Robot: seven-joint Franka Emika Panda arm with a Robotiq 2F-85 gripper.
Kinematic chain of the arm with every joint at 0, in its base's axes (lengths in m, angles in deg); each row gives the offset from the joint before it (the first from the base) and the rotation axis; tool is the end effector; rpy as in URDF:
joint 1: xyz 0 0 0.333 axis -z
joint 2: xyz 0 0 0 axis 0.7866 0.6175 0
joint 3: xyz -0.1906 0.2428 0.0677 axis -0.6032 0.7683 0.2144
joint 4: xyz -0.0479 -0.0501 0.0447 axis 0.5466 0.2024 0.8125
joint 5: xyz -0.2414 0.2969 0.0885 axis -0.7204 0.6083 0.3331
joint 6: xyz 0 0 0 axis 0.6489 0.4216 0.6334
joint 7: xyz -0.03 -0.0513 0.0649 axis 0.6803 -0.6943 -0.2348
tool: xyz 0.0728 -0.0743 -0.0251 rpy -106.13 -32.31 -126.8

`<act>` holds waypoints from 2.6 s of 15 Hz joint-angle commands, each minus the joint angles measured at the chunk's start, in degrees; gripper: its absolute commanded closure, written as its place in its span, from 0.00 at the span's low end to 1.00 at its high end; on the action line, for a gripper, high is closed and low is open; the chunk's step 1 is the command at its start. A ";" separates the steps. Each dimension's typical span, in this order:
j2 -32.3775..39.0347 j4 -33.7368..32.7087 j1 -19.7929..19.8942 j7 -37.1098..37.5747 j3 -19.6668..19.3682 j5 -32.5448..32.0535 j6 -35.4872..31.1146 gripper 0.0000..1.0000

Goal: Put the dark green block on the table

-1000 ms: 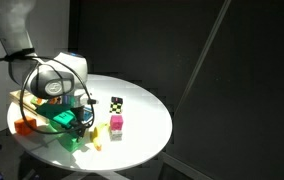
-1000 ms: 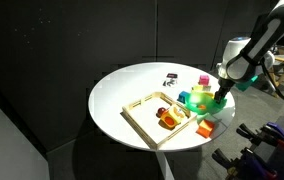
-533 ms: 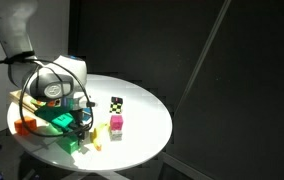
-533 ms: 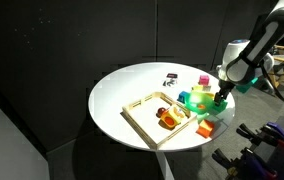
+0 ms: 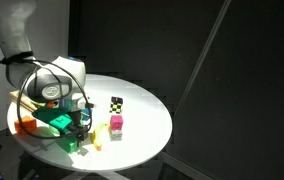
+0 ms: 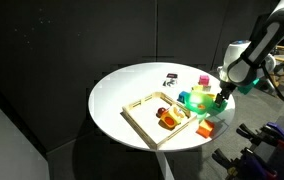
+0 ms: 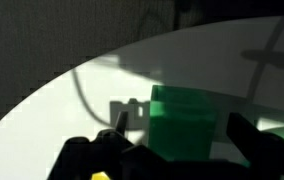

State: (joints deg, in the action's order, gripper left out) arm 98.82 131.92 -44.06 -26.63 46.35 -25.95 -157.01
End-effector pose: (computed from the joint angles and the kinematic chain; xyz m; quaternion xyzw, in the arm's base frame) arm 0.4263 -0.1348 0.1366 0.9985 0.0165 -0.0248 0.0454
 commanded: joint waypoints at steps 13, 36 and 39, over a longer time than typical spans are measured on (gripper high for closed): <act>-13.54 6.45 1.01 -3.21 0.70 -0.48 11.81 0.00; -17.64 -4.03 -3.55 7.90 5.50 6.12 24.66 0.00; -19.07 -3.80 -4.11 7.10 6.24 7.14 26.58 0.00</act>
State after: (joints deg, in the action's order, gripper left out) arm 81.96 128.43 -47.75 -19.68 51.86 -20.31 -133.63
